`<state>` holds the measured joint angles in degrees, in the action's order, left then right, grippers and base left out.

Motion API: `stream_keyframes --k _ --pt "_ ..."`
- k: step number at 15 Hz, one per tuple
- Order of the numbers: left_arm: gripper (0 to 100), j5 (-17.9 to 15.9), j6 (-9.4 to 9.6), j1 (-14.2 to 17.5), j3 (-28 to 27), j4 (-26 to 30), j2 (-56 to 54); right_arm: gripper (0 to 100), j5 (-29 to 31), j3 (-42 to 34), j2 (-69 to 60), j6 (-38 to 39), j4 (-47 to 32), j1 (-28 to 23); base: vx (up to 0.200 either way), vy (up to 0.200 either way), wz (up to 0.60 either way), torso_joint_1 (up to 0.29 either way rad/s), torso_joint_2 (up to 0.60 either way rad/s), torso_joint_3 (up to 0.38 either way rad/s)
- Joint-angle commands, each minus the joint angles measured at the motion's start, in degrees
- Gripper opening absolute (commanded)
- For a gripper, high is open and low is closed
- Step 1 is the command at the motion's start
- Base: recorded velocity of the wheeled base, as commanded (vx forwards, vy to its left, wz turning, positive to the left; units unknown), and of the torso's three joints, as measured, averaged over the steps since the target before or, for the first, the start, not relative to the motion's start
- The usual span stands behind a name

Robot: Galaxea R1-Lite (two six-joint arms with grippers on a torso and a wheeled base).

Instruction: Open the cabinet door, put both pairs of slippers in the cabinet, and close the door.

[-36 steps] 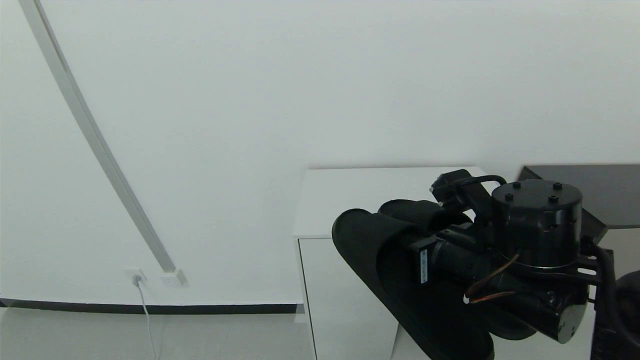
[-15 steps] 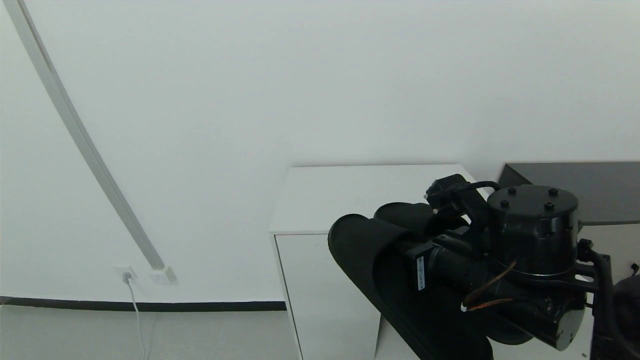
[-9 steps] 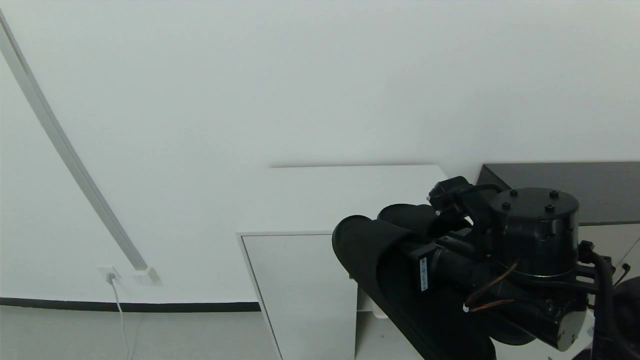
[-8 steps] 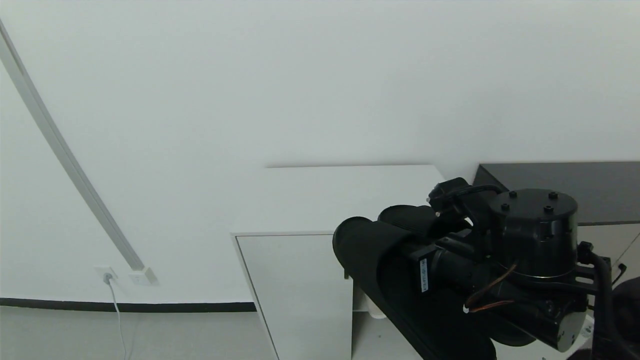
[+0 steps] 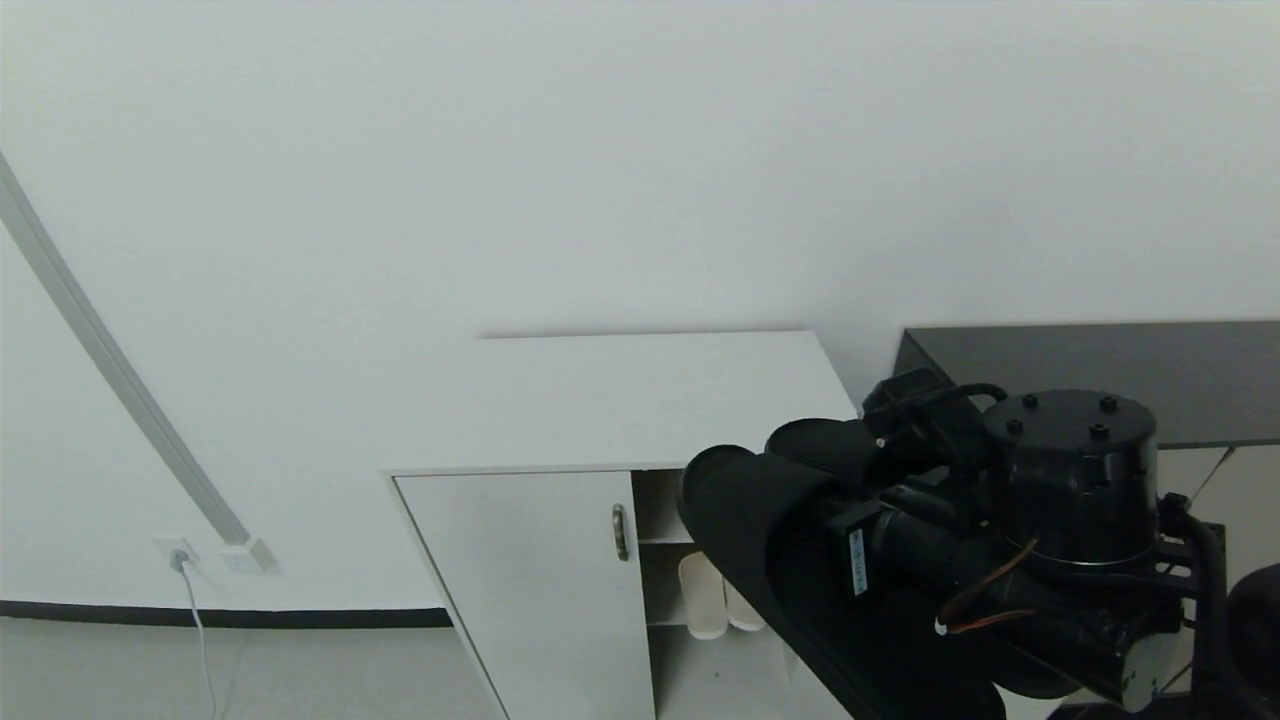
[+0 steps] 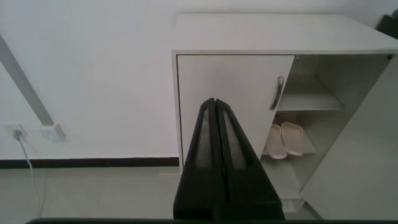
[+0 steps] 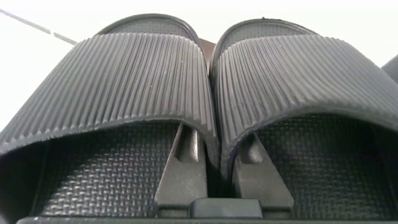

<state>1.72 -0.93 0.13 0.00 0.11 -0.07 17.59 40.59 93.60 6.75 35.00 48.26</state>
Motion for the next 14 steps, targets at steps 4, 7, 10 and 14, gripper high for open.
stream_keyframes --k 4,7,10,14 --pt "0 0.0 -0.04 0.0 0.0 0.1 0.1 0 0.0 -0.1 0.2 0.0 0.0 0.2 0.0 0.0 0.0 0.0 0.0 0.0" --pt "0 0.1 -0.13 0.0 0.0 0.1 0.1 0 0.0 -0.1 0.2 -0.1 0.0 0.2 0.0 0.0 0.0 0.0 0.0 0.0" --pt "0 0.1 -0.13 0.0 0.0 0.1 0.1 0 0.0 -0.2 0.3 -0.1 -0.1 0.3 0.0 0.0 0.0 -0.015 0.02 0.014" --pt "0 0.1 -0.13 0.0 0.0 0.1 0.1 0 -0.1 -0.5 0.3 -0.1 -0.1 0.8 0.0 0.0 0.0 -0.14 0.34 0.184"
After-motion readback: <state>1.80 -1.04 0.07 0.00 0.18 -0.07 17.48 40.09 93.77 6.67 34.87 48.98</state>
